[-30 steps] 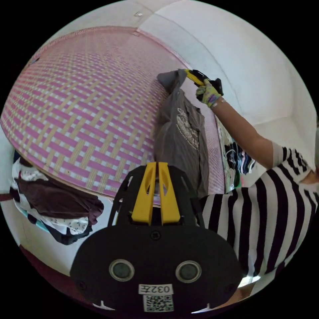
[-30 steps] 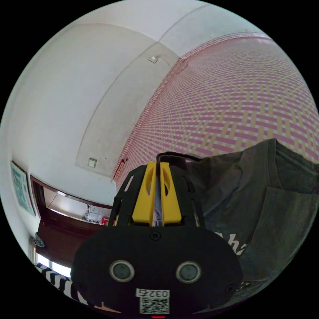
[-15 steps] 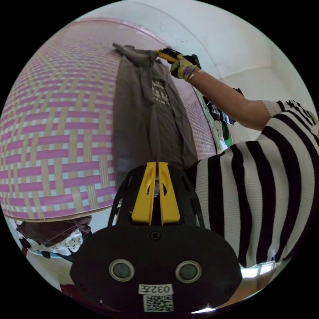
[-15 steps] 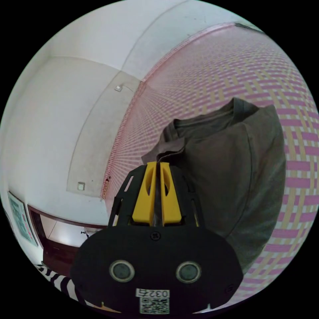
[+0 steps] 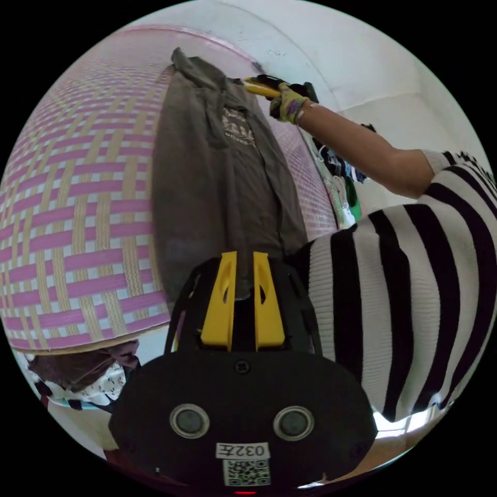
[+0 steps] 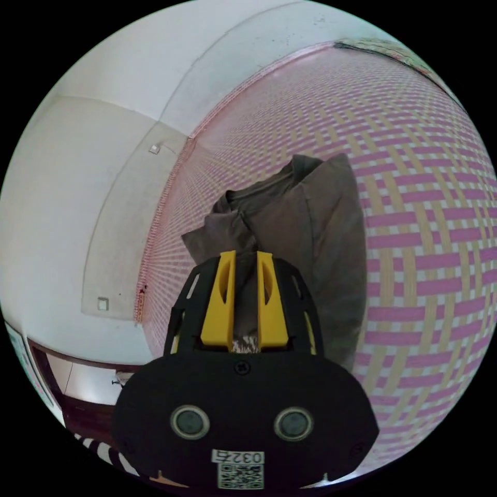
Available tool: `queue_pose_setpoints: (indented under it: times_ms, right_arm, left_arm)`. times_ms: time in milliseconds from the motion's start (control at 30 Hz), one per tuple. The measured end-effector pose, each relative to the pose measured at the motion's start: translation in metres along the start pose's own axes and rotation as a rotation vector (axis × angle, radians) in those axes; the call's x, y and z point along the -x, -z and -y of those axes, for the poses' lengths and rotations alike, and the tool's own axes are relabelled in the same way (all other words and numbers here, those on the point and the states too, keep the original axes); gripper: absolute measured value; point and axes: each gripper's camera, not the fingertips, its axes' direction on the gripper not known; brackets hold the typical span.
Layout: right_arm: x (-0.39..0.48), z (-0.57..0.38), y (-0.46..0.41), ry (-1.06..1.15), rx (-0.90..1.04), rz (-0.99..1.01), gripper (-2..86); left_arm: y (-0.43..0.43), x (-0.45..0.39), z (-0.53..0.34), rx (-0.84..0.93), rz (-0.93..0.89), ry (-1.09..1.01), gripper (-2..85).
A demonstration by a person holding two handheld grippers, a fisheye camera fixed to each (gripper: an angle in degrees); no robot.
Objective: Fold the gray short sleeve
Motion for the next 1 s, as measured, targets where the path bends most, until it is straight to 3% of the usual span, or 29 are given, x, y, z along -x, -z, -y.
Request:
queue_pose_setpoints:
  times_ms: [133, 367, 467, 533, 567, 800, 1000]
  right_arm:
    - [0.001, -0.027, 0.007, 0.110, 0.160, 0.038, 6.1]
    - [0.038, -0.161, -0.046, 0.445, 0.662, 0.244, 4.2]
    - [0.051, -0.197, -0.069, 0.564, 0.784, 0.344, 4.4]
    - [0.051, -0.208, -0.082, 0.631, 0.838, 0.285, 3.9]
    - [0.043, -0.210, -0.092, 0.631, 0.880, 0.193, 3.0]
    - [-0.006, -0.164, -0.037, 0.572, 0.766, 0.173, 5.0]
    - [-0.038, -0.171, -0.074, 0.384, 1.001, 0.310, 8.1]
  left_arm:
    - [0.021, -0.011, -0.014, -0.029, -0.121, -0.102, -0.8]
    - [0.044, 0.037, -0.001, -0.108, 0.003, 0.108, -0.9]
    - [0.047, 0.050, 0.011, -0.150, -0.013, 0.152, -0.9]
    - [0.044, 0.057, 0.018, -0.141, -0.019, 0.181, -0.9]
    - [0.041, 0.060, 0.023, -0.123, -0.003, 0.198, -0.9]
    - [0.044, 0.046, 0.043, -0.133, -0.029, 0.206, -0.9]
    - [0.033, 0.046, 0.059, -0.104, -0.074, 0.258, -0.9]
